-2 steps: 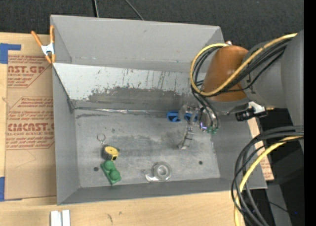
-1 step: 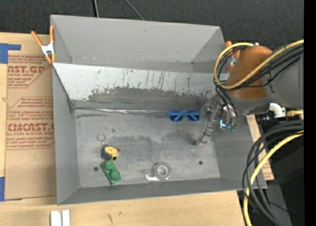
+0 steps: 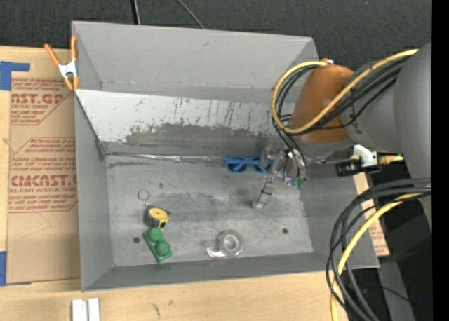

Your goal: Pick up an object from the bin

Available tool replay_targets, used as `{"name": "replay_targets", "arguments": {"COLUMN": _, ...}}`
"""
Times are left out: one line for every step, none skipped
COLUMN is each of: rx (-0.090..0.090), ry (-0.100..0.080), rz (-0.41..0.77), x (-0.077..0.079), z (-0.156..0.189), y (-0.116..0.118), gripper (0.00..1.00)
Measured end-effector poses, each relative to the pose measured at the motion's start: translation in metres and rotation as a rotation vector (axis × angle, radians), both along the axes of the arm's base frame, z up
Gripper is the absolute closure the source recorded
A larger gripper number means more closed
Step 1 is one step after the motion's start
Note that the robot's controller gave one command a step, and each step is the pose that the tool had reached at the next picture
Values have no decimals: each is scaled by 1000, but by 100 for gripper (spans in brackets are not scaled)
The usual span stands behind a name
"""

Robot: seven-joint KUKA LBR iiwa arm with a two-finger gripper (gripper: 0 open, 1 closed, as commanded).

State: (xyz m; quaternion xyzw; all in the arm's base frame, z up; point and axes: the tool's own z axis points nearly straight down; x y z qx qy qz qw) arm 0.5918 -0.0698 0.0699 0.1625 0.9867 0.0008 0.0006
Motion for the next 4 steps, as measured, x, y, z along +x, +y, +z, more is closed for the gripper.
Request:
{"name": "replay_targets", "arguments": {"rx": -2, "ry": -4, "rz": -4, "x": 1, "z": 1, "y": -3, "gripper": 100}}
{"name": "replay_targets", "arguments": {"rx": -2, "ry": -4, "rz": -98, "x": -3, "z": 2, "y": 28, "gripper": 100}}
{"name": "replay_targets", "arguments": {"rx": -1, "ry": -10, "rz": -114, "x": 1, "z": 201, "y": 25, "gripper": 100}}
{"name": "replay_targets", "arguments": {"rx": -1, "ry": 6, "rz": -325, "x": -23, "z": 130, "y": 30, "gripper": 100}}
